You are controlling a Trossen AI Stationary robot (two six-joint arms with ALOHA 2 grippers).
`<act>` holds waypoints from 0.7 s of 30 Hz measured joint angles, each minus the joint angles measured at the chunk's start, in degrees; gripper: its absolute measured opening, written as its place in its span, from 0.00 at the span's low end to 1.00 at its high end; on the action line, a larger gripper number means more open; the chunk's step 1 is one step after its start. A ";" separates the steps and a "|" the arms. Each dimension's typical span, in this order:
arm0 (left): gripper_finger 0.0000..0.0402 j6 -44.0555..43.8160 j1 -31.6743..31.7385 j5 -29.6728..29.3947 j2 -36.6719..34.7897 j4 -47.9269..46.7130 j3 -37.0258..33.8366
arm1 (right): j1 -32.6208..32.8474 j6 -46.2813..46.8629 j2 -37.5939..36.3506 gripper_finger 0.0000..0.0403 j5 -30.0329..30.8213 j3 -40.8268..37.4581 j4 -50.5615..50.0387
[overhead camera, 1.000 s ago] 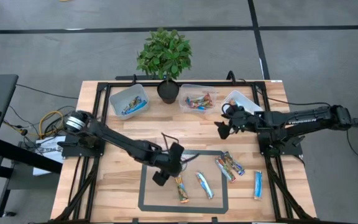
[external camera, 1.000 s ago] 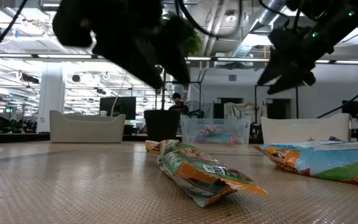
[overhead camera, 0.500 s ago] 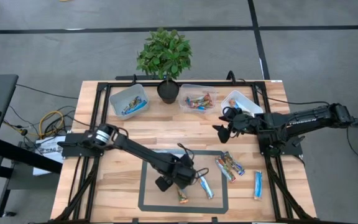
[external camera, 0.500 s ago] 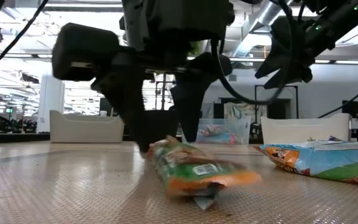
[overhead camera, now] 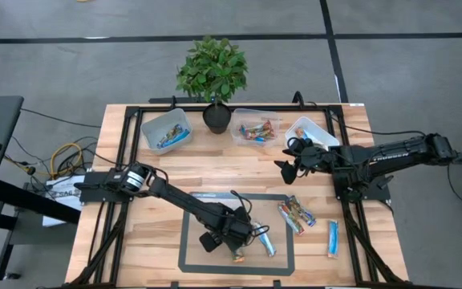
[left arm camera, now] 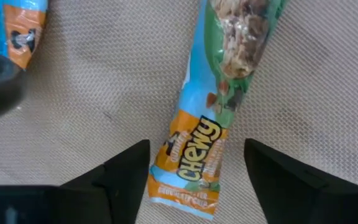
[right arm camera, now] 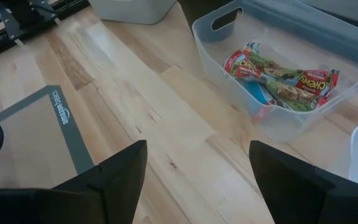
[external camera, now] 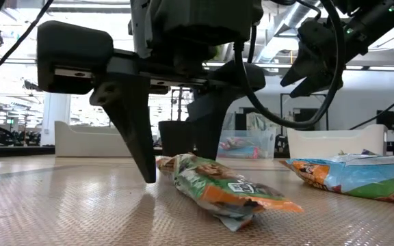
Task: Pick and place Granola Bars by type
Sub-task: Put the yellow granola bar into the white bin
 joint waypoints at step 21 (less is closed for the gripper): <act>0.18 -9.14 0.65 -4.43 -0.02 -0.15 0.00 | 0.04 2.78 0.00 0.69 1.15 0.00 0.00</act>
